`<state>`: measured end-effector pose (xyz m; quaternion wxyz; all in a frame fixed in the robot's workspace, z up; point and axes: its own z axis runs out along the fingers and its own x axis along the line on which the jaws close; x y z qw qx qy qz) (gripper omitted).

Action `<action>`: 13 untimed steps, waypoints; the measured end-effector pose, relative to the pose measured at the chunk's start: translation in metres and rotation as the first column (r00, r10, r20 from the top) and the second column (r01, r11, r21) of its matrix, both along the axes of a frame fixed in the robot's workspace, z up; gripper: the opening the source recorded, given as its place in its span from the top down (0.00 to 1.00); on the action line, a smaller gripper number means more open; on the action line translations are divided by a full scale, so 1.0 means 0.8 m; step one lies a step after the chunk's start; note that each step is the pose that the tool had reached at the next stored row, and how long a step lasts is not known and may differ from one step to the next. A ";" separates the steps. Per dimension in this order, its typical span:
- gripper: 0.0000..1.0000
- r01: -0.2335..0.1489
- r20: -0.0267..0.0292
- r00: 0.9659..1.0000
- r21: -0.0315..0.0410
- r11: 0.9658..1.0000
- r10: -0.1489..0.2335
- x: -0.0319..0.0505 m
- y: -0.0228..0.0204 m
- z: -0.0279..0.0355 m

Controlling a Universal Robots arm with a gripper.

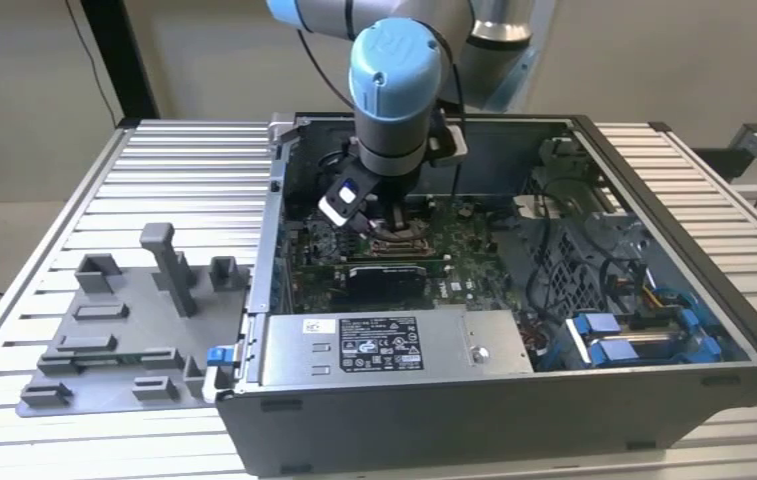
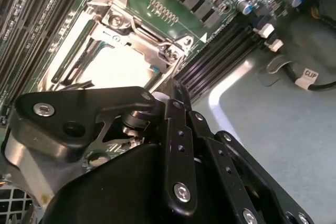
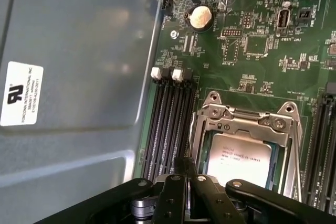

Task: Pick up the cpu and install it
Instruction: 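Close the cpu cover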

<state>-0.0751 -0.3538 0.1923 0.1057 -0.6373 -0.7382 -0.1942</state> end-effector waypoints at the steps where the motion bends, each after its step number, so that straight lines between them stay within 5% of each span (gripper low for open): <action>1: 1.00 0.000 0.000 1.000 0.000 1.000 0.000 0.001 0.0000 -0.0006; 13: 1.00 0.000 -0.001 1.000 0.000 1.000 0.000 0.013 0.0000 -0.0059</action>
